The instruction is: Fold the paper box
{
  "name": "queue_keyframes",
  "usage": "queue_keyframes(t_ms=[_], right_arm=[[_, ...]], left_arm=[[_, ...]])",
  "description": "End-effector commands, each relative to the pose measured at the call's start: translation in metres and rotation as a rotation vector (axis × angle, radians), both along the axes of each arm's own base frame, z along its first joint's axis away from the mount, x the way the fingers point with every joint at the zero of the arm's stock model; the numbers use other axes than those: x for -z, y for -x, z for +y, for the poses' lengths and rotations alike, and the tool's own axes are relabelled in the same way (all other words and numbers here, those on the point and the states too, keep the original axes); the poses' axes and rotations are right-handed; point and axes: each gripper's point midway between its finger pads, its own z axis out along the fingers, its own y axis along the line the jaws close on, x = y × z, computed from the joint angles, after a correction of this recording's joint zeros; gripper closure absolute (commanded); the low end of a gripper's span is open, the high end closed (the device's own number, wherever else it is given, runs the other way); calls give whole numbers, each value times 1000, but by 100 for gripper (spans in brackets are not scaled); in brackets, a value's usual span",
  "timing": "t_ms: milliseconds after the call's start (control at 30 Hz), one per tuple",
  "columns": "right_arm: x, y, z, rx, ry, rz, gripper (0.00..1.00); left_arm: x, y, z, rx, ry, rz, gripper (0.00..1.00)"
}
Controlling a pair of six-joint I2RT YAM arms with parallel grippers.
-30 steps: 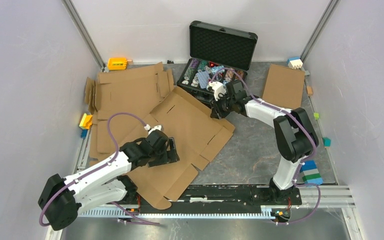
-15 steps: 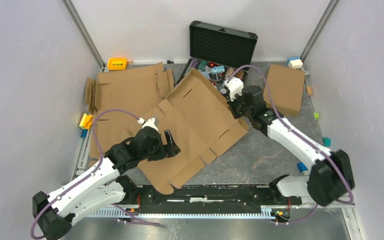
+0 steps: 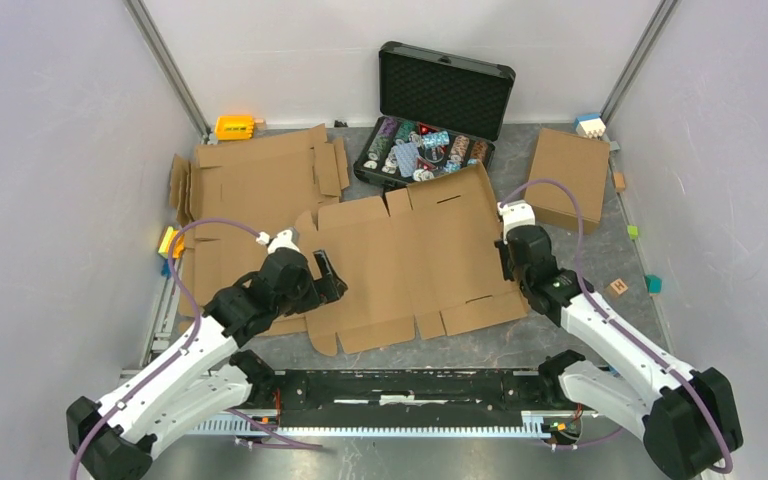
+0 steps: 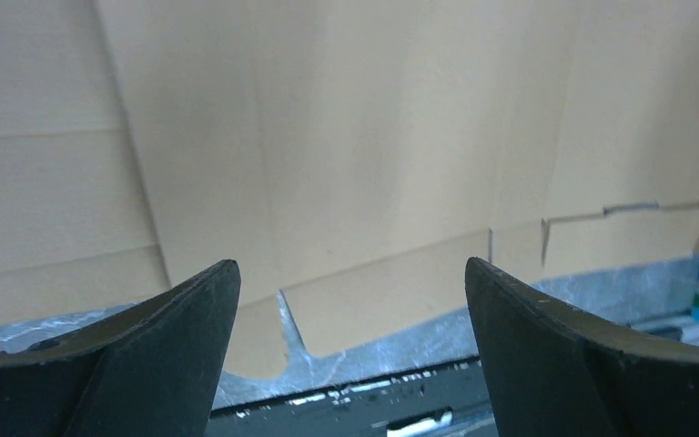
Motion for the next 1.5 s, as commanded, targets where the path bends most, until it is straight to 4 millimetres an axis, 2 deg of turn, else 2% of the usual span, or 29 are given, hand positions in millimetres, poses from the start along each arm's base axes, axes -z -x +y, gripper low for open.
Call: queue_keyframes(t_ms=[0,167,333,533,600,633,800,900,1000,1067,1233,1367,1467], right_arm=[[-6,-2,-9,99,-31,-42,100],[-1,1,-19,163,4,-5,100],[4,2,-18,153,-3,-10,100],[9,1,-12,133,-24,3,100],[8,1,-10,126,-29,4,100],[9,1,-10,122,-30,7,100],[10,4,-10,120,-35,16,100],[11,5,-7,113,-52,13,100],[12,6,-2,93,-74,21,100],[13,7,1,83,-88,25,100],[24,17,0,83,-116,31,99],[37,28,13,30,-193,46,92],[43,35,25,-13,-263,62,92]], left_arm=[[10,-26,19,-91,-62,-45,0],[18,-46,39,-206,-69,-72,0],[44,-50,49,-245,-76,-6,0],[68,-58,40,-188,-53,39,0],[71,-62,35,-166,-25,45,5],[71,-63,34,-159,-15,47,11],[48,-65,26,-103,42,-51,47],[32,-59,18,-54,105,-119,69],[13,-54,5,7,185,-174,86],[4,-51,4,27,188,-178,97],[-21,-40,6,57,178,-180,98],[-58,-30,-6,106,280,-243,98],[-85,-19,-15,171,333,-258,98]])
